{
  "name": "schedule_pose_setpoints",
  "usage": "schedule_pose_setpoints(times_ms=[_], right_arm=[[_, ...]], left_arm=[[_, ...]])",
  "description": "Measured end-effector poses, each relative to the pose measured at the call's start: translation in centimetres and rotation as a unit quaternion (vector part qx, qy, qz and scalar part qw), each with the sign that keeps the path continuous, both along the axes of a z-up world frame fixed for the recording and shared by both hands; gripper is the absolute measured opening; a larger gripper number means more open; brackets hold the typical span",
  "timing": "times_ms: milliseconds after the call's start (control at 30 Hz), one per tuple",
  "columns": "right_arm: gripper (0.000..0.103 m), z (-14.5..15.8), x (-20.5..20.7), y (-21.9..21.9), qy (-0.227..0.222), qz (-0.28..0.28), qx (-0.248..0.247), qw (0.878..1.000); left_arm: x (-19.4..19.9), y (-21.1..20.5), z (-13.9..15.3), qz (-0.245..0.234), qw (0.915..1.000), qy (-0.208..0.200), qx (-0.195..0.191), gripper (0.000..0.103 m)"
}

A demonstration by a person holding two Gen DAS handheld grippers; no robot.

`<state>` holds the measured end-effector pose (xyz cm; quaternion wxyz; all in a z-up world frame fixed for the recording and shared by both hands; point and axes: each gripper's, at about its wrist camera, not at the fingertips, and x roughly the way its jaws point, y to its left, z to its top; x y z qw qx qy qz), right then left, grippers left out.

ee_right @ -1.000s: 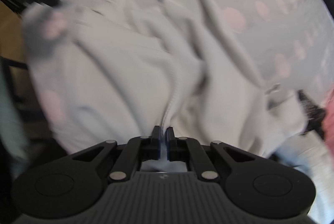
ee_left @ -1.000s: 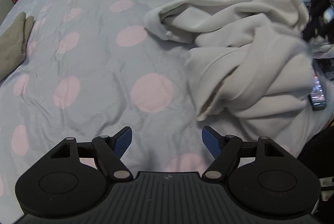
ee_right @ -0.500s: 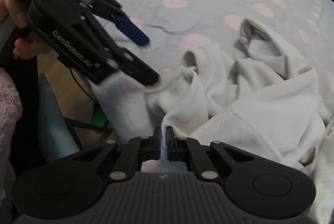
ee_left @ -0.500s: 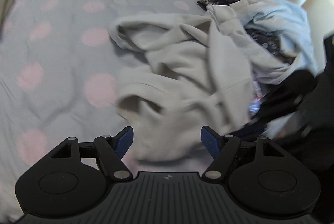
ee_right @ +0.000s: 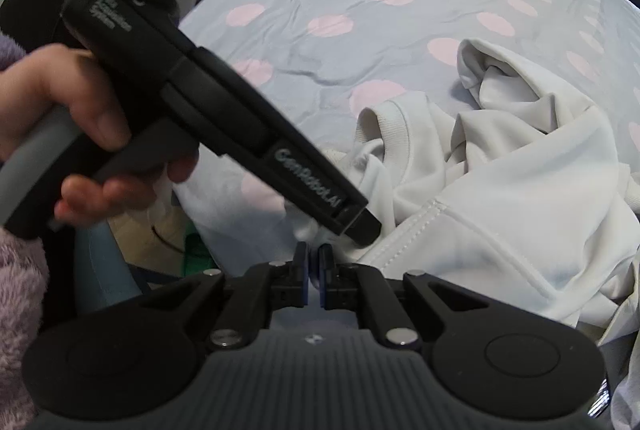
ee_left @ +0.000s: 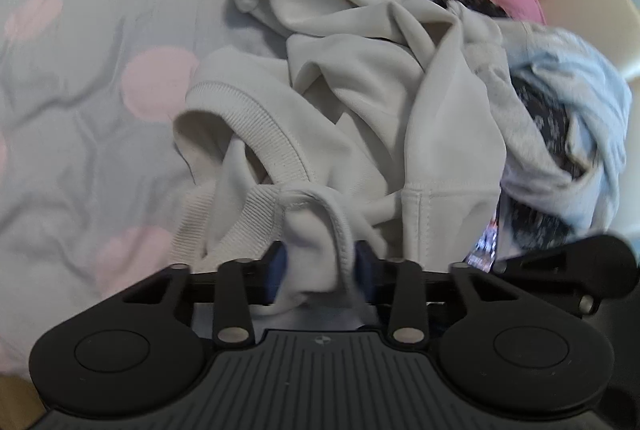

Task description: Fold clothes

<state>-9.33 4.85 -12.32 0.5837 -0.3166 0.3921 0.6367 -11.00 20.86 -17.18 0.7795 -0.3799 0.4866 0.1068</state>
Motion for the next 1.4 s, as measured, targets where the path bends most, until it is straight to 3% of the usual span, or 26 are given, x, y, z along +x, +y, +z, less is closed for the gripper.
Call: schedule_pose_setpoints(times_ms=[200,333,433,600,833,1000,1033,1067,1133,1167,1267,1333,1400], right_arm=[[0.025,1.0,0.1,-0.2,0.020,-0.003,0.039,0.999],[0.049,3.1,0.1,-1.1,0.026,-0.004,0.102,0.994],[0.063,4.7,0.2,-1.4,-0.006,-0.017,0.126,0.992],[0.070,5.2,2.0,0.4,-0.129,-0.070,0.087,0.985],[0.084,3.6,7.0,4.2,-0.078,-0.183,0.071,0.977],[0.082,-0.5,8.0,6.2,-0.084,-0.229,-0.001,0.970],[0.077,-1.2,8.2,6.3,-0.072,-0.234,-0.009,0.969],[0.063,-1.8,8.4,6.1,-0.051,-0.237,-0.013,0.970],[0.045,-2.5,8.7,5.8,-0.013,-0.244,-0.012,0.970],[0.044,-2.8,8.7,5.6,-0.003,-0.248,-0.011,0.969],[0.043,-2.7,8.4,5.5,-0.004,-0.254,-0.012,0.967],[0.044,-2.6,8.1,5.5,-0.007,-0.253,-0.013,0.967],[0.045,-2.6,7.8,5.6,-0.012,-0.249,-0.014,0.968]], left_arm=[[-1.2,0.9,1.0,0.012,0.9996,-0.019,0.015,0.010],[-3.0,2.9,3.1,0.036,0.9979,-0.024,0.049,0.006],[-4.2,4.8,4.7,0.037,0.9963,-0.015,0.077,0.006],[-6.4,8.2,7.0,0.031,0.9892,0.011,0.143,0.005],[-6.9,13.8,7.4,0.029,0.9876,0.051,0.145,0.005],[-6.3,14.7,5.1,0.012,0.9895,0.060,0.131,0.005],[-6.5,14.9,4.6,0.016,0.9908,0.055,0.123,0.005],[-6.6,15.1,4.0,0.022,0.9921,0.049,0.113,0.005],[-6.8,15.4,3.1,0.025,0.9942,0.044,0.095,0.006],[-6.8,15.5,2.8,0.024,0.9948,0.040,0.091,0.008],[-7.1,15.4,2.6,0.033,0.9956,0.023,0.085,0.028],[-7.4,15.3,2.5,0.050,0.9951,0.010,0.085,0.048],[-7.4,15.1,2.6,0.058,0.9936,-0.002,0.096,0.049]])
